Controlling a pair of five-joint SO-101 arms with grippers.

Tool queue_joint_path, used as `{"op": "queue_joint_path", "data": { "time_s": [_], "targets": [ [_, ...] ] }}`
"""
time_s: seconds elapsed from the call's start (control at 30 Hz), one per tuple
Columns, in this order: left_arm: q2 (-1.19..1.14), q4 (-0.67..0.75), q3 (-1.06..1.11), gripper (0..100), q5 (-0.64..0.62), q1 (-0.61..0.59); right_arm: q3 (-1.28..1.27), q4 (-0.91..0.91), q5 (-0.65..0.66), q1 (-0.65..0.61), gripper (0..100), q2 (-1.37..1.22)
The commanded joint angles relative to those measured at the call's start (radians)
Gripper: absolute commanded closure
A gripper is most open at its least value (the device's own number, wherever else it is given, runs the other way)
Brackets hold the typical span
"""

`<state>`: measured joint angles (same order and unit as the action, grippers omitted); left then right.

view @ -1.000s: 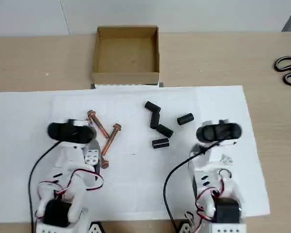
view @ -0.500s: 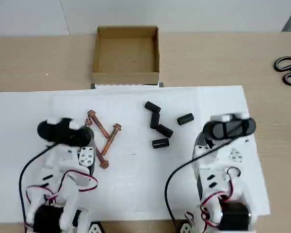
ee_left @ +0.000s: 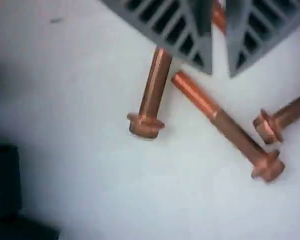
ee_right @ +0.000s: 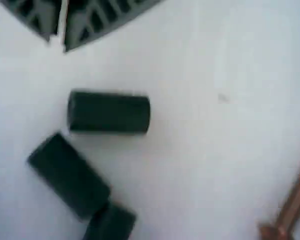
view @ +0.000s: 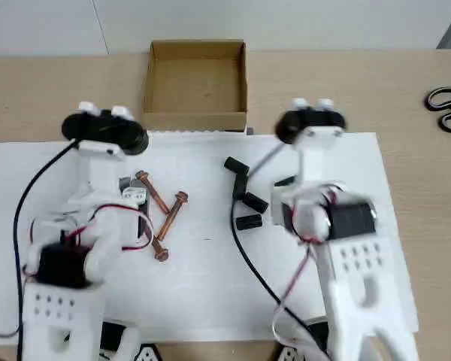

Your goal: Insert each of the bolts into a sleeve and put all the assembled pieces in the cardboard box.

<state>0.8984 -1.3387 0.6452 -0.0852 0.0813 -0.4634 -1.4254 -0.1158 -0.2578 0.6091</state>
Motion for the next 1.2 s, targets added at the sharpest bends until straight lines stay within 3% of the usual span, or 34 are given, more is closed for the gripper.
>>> {"op": "queue_joint_path", "data": {
  "time_s": [0.0,0.07,0.17,0.37,0.43,0.63,0.87,1.17],
  "targets": [
    [-0.08,0.015,-0.008,99,-0.002,-0.023,0.114,-0.079,0.055,-0.024,99.5,-0.143],
    [-0.126,0.086,0.054,99,0.02,-0.029,0.149,-0.119,0.098,-0.024,99.5,-0.211],
    [-0.189,0.18,0.148,99,0.163,-0.029,0.192,-0.159,0.245,-0.022,99.5,-0.306],
    [-0.262,0.367,0.278,99,0.172,-0.032,0.229,-0.148,0.522,-0.025,99.4,-0.403],
    [-0.272,0.4,0.308,99,0.172,-0.031,0.239,-0.11,0.545,-0.025,98.0,-0.41],
    [-0.278,0.568,0.435,99,0.173,-0.031,0.265,-0.097,0.598,-0.081,81.1,-0.414],
    [-0.278,0.598,0.452,99,0.172,-0.031,0.267,-0.088,0.618,-0.168,81.1,-0.414],
    [-0.278,0.6,0.455,99,0.17,-0.031,0.267,0.031,0.672,-0.17,81.1,-0.535]
  ]
}}
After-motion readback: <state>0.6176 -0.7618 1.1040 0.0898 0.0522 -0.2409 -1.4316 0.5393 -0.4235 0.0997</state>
